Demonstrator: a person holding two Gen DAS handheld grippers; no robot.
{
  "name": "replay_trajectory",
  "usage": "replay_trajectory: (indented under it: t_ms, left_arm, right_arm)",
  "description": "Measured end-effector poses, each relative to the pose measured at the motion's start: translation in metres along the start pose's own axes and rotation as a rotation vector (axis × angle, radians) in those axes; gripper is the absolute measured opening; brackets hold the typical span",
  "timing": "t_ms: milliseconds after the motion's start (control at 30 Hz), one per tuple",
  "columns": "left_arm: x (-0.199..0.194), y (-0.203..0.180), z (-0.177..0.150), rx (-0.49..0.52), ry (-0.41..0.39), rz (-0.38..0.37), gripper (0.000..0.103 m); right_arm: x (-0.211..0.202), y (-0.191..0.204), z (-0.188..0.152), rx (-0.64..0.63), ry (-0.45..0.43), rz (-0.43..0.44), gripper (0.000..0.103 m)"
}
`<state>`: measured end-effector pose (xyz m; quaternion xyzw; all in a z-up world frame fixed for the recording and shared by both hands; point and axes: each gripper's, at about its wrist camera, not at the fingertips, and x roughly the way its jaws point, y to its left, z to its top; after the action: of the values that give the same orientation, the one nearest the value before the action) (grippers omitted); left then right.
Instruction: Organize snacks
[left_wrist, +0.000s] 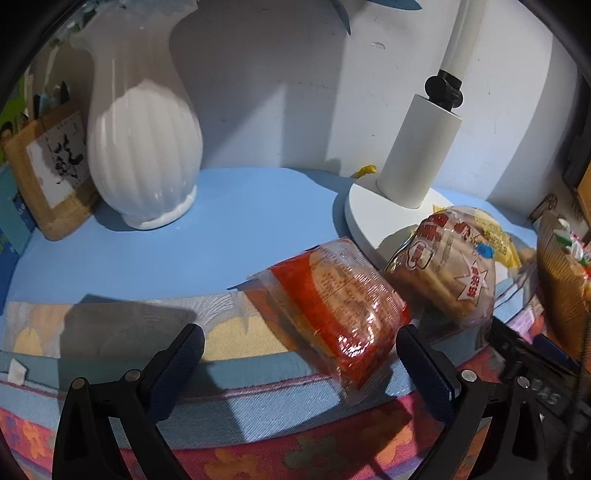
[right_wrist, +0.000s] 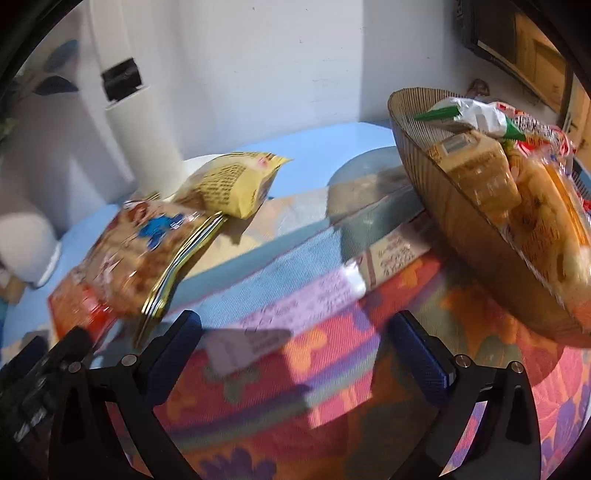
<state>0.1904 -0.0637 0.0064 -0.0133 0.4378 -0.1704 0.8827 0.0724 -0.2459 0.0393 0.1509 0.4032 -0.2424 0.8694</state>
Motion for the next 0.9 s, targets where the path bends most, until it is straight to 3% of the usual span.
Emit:
replay_trajectory:
  t_ms: [133,200,233,267,300,333,400,633,833,900]
  left_arm:
    - [0.006,-0.008,0.008,0.013,0.008,-0.019,0.102]
    - [0.009,-0.019,0.008,0.067,0.011,-0.014,0.083]
    - [0.009,-0.024,0.008,0.087,-0.001,-0.01,0.057]
    - [0.008,-0.029,0.008,0.101,-0.003,-0.022,0.049]
    - [0.007,-0.033,0.007,0.113,-0.008,-0.022,0.048]
    - [0.006,-0.036,0.006,0.123,-0.017,-0.012,0.046]
    - [0.0,-0.037,0.004,0.121,-0.036,-0.009,0.044]
    - [-0.028,-0.028,-0.011,0.088,-0.07,-0.016,0.043]
    - [-0.05,-0.023,-0.03,0.078,-0.068,-0.033,0.043]
    - [-0.056,-0.022,-0.038,0.075,-0.05,-0.042,0.043]
  right_arm:
    - [0.002,0.007,0.006,0.0,0.002,-0.012,0.103]
    - [0.001,0.009,0.005,-0.005,0.0,-0.01,0.103]
    - [0.001,0.009,0.006,-0.005,-0.005,-0.001,0.09]
    - [-0.001,0.01,0.007,-0.007,-0.019,0.011,0.078]
    - [0.0,0.01,0.009,-0.012,-0.035,0.023,0.038]
    - [-0.003,0.01,0.008,-0.018,-0.048,0.042,0.025]
    - [-0.011,0.009,0.003,-0.025,-0.057,0.093,0.015]
    - [-0.036,-0.031,-0.012,0.067,-0.074,0.479,0.014]
    - [-0.056,-0.034,-0.029,-0.016,-0.039,0.539,0.013]
    - [-0.054,-0.039,-0.03,-0.036,-0.026,0.521,0.013]
